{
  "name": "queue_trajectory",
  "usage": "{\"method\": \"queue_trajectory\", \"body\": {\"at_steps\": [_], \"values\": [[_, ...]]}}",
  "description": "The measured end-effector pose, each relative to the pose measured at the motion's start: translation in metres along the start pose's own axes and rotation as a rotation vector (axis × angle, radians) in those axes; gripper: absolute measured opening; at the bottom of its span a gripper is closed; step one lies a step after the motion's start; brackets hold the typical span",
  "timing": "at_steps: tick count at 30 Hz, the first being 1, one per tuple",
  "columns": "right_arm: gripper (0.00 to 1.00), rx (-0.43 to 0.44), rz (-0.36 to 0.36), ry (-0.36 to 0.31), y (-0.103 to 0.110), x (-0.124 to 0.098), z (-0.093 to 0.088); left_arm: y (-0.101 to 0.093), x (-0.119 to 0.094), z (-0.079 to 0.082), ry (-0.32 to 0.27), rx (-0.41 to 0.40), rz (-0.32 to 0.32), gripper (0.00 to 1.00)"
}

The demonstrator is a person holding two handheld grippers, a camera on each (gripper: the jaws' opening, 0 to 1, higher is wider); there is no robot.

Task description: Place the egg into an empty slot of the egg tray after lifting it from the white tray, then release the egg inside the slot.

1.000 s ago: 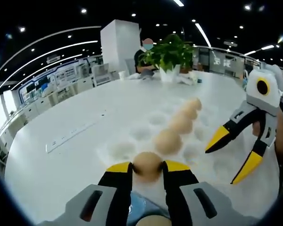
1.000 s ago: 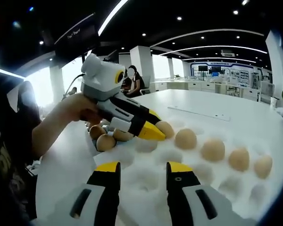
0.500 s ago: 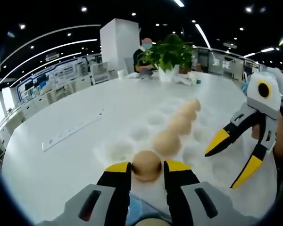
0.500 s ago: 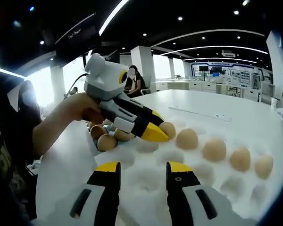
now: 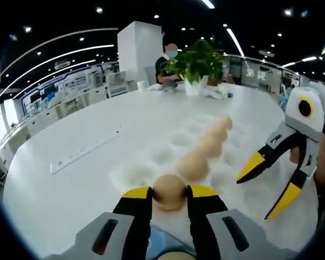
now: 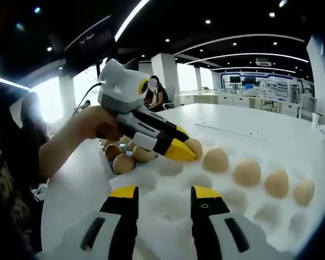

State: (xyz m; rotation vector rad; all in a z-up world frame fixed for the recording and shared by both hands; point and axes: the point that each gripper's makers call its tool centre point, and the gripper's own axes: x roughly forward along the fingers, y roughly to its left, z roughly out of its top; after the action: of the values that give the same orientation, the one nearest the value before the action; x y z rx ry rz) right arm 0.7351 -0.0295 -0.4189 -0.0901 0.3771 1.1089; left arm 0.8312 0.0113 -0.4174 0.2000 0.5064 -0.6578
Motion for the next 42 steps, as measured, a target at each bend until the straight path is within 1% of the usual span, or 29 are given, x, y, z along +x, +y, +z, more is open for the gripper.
{"method": "queue_trajectory", "body": {"at_steps": [4,9,11,14,17,21,22,24,26,27,29,30,35,42], "values": [[0.4,0.0,-0.001,0.001,-0.001,0.001,0.0,0.001,-0.007,0.004,-0.012,-0.002,0.003,0.25],[0.4,-0.003,-0.001,0.003,0.002,-0.001,0.0,0.004,-0.012,0.007,-0.027,-0.001,0.009,0.25],[0.4,-0.005,-0.003,0.005,0.003,-0.001,0.0,-0.001,-0.016,0.008,-0.033,-0.001,0.012,0.25],[0.4,-0.005,-0.004,0.009,0.004,-0.001,0.0,0.003,-0.019,0.012,-0.041,0.0,0.014,0.25],[0.4,-0.009,-0.002,0.014,0.011,-0.001,0.0,0.001,-0.025,0.012,-0.053,0.004,0.026,0.25],[0.4,-0.014,-0.003,0.019,0.016,-0.002,-0.001,0.01,-0.026,0.015,-0.058,0.004,0.024,0.25],[0.4,-0.014,-0.003,0.021,0.018,-0.002,-0.002,0.008,-0.028,0.014,-0.06,0.002,0.025,0.25],[0.4,-0.014,-0.005,0.025,0.015,0.0,-0.001,0.008,-0.031,0.014,-0.066,0.003,0.028,0.25],[0.4,-0.016,-0.005,0.028,0.014,0.001,-0.001,0.012,-0.035,0.016,-0.074,0.0,0.037,0.25],[0.4,-0.017,-0.006,0.03,0.014,0.002,0.0,0.014,-0.036,0.015,-0.077,-0.001,0.04,0.25],[0.4,-0.016,-0.007,0.032,0.015,0.003,0.0,0.01,-0.041,0.013,-0.084,-0.005,0.043,0.25],[0.4,-0.017,-0.007,0.034,0.015,0.003,0.0,0.01,-0.041,0.014,-0.085,-0.005,0.044,0.25],[0.4,-0.023,-0.01,0.044,0.016,0.008,0.001,0.014,-0.045,0.013,-0.094,-0.009,0.046,0.25],[0.41,-0.03,-0.013,0.055,0.013,0.013,0.002,0.019,-0.054,0.006,-0.1,-0.023,0.05,0.25]]}}
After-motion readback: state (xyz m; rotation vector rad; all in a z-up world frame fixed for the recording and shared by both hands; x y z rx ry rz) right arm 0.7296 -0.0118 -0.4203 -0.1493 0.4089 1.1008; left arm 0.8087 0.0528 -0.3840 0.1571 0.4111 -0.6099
